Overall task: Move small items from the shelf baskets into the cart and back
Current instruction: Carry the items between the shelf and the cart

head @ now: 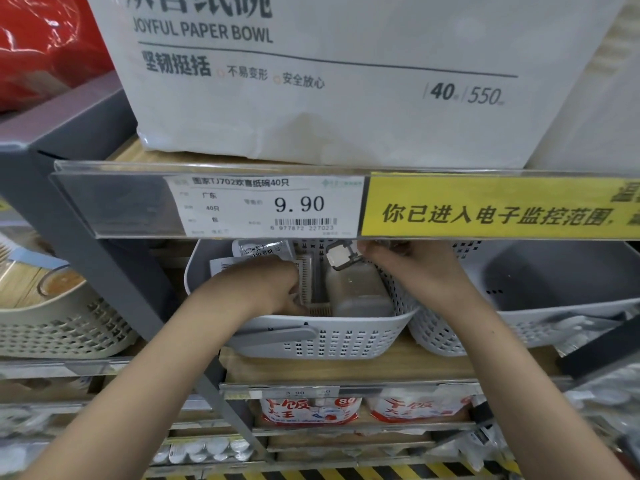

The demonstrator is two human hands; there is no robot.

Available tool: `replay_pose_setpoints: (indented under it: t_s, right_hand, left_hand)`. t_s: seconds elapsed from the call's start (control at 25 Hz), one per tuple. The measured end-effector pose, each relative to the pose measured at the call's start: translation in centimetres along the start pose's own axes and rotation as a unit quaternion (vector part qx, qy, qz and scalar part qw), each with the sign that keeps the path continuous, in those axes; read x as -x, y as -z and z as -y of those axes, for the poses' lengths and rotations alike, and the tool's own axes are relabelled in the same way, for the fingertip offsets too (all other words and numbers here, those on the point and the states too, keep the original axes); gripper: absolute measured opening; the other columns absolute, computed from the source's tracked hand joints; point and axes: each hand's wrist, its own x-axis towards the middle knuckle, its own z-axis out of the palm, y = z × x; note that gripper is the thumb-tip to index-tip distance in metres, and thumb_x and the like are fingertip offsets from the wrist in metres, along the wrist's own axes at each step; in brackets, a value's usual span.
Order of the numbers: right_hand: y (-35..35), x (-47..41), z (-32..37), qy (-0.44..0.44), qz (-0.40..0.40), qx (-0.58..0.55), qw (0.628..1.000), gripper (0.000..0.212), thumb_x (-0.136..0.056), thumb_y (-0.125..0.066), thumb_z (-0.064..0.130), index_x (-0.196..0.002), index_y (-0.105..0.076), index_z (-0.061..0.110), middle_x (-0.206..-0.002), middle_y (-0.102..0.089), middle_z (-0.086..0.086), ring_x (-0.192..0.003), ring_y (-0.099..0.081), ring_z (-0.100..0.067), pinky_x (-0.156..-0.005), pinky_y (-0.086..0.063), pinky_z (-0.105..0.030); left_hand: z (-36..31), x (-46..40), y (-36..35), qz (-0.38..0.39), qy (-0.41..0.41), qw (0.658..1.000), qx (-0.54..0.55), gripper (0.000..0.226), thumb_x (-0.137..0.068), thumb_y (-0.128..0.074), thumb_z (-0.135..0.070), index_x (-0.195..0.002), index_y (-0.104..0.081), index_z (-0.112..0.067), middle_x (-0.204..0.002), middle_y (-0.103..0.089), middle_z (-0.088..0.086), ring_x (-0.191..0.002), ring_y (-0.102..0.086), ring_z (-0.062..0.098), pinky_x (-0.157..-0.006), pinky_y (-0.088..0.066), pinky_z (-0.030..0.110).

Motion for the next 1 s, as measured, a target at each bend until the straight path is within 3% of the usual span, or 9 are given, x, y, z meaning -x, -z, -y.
replay_pose_setpoints:
  t_s: [0.12, 0.2, 0.28, 0.36, 0.48, 0.6, 0.76, 0.88, 1.0]
  right_hand:
    - [0.2, 0.5, 0.3, 0.012, -0.015, -0.053, 0.998, 0.009, -0.085, -0.066, 0.028, -0.083, -0.060, 0.035, -0.082, -0.064, 0.020, -0.077, -0.057, 0.010, -0.068, -0.042, -0.009]
    - [0.3, 0.9, 0.4, 0.038, -0.025, -0.082, 0.996, 0.011, -0.090, -0.061, 0.024, -0.088, -0.058, 0.035, -0.087, -0.064, 0.015, -0.078, -0.057, 0.008, -0.067, -0.042, -0.005]
    - [0.2, 1.1, 0.4, 0.054, -0.033, -0.087, 0.994, 0.007, -0.094, -0.056, 0.024, -0.092, -0.058, 0.030, -0.093, -0.066, 0.003, -0.083, -0.058, -0.005, -0.071, -0.043, -0.010]
    - [-0.2, 1.2, 0.5, 0.078, -0.035, -0.093, 0.992, 0.009, -0.096, -0.052, 0.024, -0.093, -0.057, 0.031, -0.091, -0.065, 0.013, -0.083, -0.058, 0.000, -0.070, -0.042, -0.007]
    - [-0.7, 1.6, 0.9, 0.110, -0.049, -0.107, 0.987, 0.010, -0.094, -0.045, 0.033, -0.091, -0.053, 0.040, -0.084, -0.061, 0.038, -0.084, -0.052, 0.023, -0.071, -0.036, 0.001]
    - [-0.8, 2.1, 1.6, 0.164, -0.105, -0.117, 0.974, 0.008, -0.096, -0.041, 0.046, -0.097, -0.048, 0.042, -0.091, -0.055, 0.042, -0.096, -0.044, 0.032, -0.081, -0.032, 0.005]
    - [-0.7, 2.8, 1.6, 0.186, -0.105, -0.076, 0.974, 0.034, -0.084, -0.039, 0.060, -0.100, -0.051, 0.033, -0.096, -0.057, 0.033, -0.098, -0.050, 0.023, -0.080, -0.036, -0.001]
    - [-0.5, 4.1, 0.6, 0.186, -0.123, 0.022, 0.975, 0.048, -0.082, -0.043, 0.068, -0.112, -0.045, 0.030, -0.106, -0.050, 0.025, -0.102, -0.045, 0.017, -0.083, -0.034, -0.002]
    - [-0.8, 6.5, 0.0, 0.185, -0.154, 0.028, 0.970, 0.047, -0.084, -0.050, 0.062, -0.114, -0.047, 0.026, -0.108, -0.052, 0.009, -0.103, -0.052, -0.004, -0.086, -0.041, -0.012]
  left_hand:
    - [-0.1, 0.1, -0.1, -0.066, -0.023, 0.998, -0.004, 0.034, -0.094, -0.050, -0.042, -0.077, -0.053, -0.012, -0.070, -0.050, 0.000, -0.072, -0.052, 0.020, -0.060, -0.030, 0.027]
    - [0.0, 0.3, -0.1, -0.149, -0.034, 0.988, 0.014, 0.034, -0.098, -0.041, -0.039, -0.096, -0.059, -0.011, -0.090, -0.063, 0.007, -0.089, -0.060, 0.024, -0.067, -0.033, 0.026]
    - [0.2, 0.7, 0.0, -0.250, -0.043, 0.966, 0.045, 0.035, -0.100, -0.037, -0.036, -0.114, -0.057, -0.012, -0.112, -0.063, 0.007, -0.107, -0.058, 0.025, -0.075, -0.035, 0.028]
    - [0.2, 1.1, 0.0, -0.302, -0.051, 0.944, 0.124, 0.035, -0.100, -0.035, -0.035, -0.120, -0.054, -0.014, -0.121, -0.060, 0.006, -0.115, -0.054, 0.025, -0.083, -0.039, 0.029]
    - [-0.2, 2.1, 0.0, -0.342, -0.055, 0.906, 0.244, 0.037, -0.100, -0.034, -0.039, -0.111, -0.059, -0.013, -0.110, -0.063, 0.000, -0.105, -0.056, 0.017, -0.083, -0.040, 0.030]
    - [-0.5, 3.1, 0.0, -0.388, -0.070, 0.864, 0.311, 0.042, -0.092, -0.038, -0.044, -0.107, -0.060, -0.012, -0.097, -0.059, -0.009, -0.092, -0.052, 0.003, -0.073, -0.036, 0.018]
    - [-0.4, 4.6, 0.0, -0.436, -0.104, 0.841, 0.302, 0.037, -0.087, -0.050, -0.034, -0.109, -0.061, -0.007, -0.098, -0.053, -0.017, -0.091, -0.041, -0.012, -0.075, -0.027, -0.007]
    - [-0.1, 6.0, -0.4, -0.441, -0.135, 0.825, 0.326, 0.036, -0.082, -0.057, -0.028, -0.114, -0.060, -0.011, -0.104, -0.053, -0.022, -0.094, -0.045, -0.015, -0.081, -0.028, -0.005]
    - [-0.1, 7.2, -1.8, -0.447, -0.160, 0.800, 0.367, 0.033, -0.078, -0.057, -0.037, -0.111, -0.055, -0.031, -0.104, -0.054, -0.031, -0.096, -0.051, -0.012, -0.084, -0.036, 0.002]
